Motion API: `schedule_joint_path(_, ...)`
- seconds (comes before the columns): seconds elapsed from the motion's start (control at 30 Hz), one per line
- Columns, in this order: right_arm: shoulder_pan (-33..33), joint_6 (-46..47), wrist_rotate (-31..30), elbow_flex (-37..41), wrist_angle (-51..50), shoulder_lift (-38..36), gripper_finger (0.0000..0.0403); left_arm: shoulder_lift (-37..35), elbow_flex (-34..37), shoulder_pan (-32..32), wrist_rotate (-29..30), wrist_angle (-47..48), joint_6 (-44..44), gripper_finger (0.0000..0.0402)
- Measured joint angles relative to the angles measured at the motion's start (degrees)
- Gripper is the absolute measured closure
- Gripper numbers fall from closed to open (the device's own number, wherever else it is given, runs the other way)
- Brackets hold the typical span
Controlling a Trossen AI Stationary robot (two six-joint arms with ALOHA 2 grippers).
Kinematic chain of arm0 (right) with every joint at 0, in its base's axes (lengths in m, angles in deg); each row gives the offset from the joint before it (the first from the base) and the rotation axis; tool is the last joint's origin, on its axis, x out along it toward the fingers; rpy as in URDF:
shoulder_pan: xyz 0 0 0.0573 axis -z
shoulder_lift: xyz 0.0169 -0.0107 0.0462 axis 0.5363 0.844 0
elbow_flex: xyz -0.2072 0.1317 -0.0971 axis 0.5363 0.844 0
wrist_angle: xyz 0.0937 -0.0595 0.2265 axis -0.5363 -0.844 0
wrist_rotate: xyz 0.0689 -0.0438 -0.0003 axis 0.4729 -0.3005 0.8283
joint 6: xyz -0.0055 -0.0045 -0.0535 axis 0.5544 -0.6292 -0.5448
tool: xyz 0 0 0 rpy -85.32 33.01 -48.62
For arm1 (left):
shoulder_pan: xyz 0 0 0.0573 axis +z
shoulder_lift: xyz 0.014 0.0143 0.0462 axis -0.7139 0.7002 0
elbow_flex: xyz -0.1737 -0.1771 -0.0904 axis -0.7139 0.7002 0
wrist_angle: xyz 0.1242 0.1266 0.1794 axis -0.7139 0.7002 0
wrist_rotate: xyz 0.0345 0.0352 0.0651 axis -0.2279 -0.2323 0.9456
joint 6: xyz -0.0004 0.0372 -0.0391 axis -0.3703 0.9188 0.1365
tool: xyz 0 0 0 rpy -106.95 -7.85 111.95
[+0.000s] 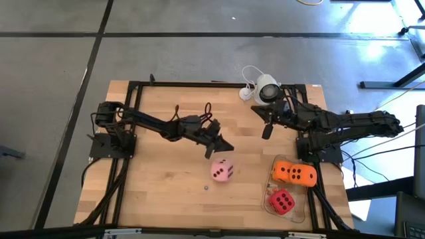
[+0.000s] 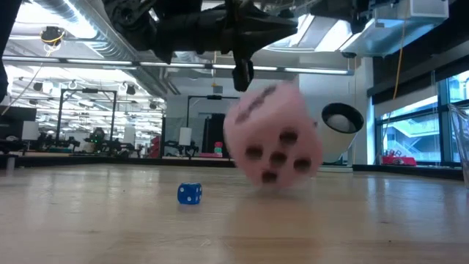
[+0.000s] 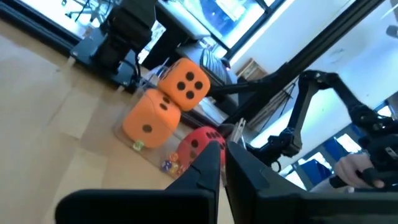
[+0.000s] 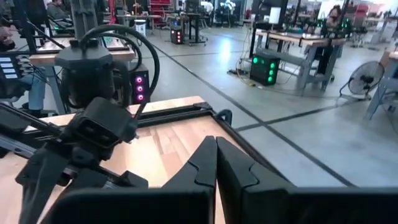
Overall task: Pick & Place Dice
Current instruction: Put the large pink die into the transparent container
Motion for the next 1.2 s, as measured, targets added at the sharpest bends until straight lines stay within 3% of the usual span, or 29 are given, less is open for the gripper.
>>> schedule_joint_path(0.3, 0.00, 2.46, 0.17, 0.00, -2.86, 0.02, 0.0400, 0.00, 0.02, -0.26, -0.31, 5.57, 4.05, 0.0382)
schedule_joint_path(0.53, 0.00, 3.88, 0.15, 0.00, -3.04, 0.04, 0.0389, 0.00, 0.02, 0.13, -10.49, 5.29, 9.73, 0.0374)
schedule_joint_path(0.77, 0.00, 5.39, 0.15, 0.00, -3.95, 0.04, 0.0374, 0.00, 0.02, 0.13, -11.26, 5.33, 10.47, 0.0311)
schedule_joint_path(0.93, 0.00, 6.66, 0.15, 0.02, -6.73, 0.04, 0.0372, 0.00, 0.02, 0.18, -16.21, 5.45, 13.34, 0.0266)
schedule_joint_path(1.2, 0.00, 8.63, 0.11, 0.02, -9.44, 0.07, 0.0371, 0.00, 0.02, 0.33, -21.15, 5.49, 18.11, 0.0230)
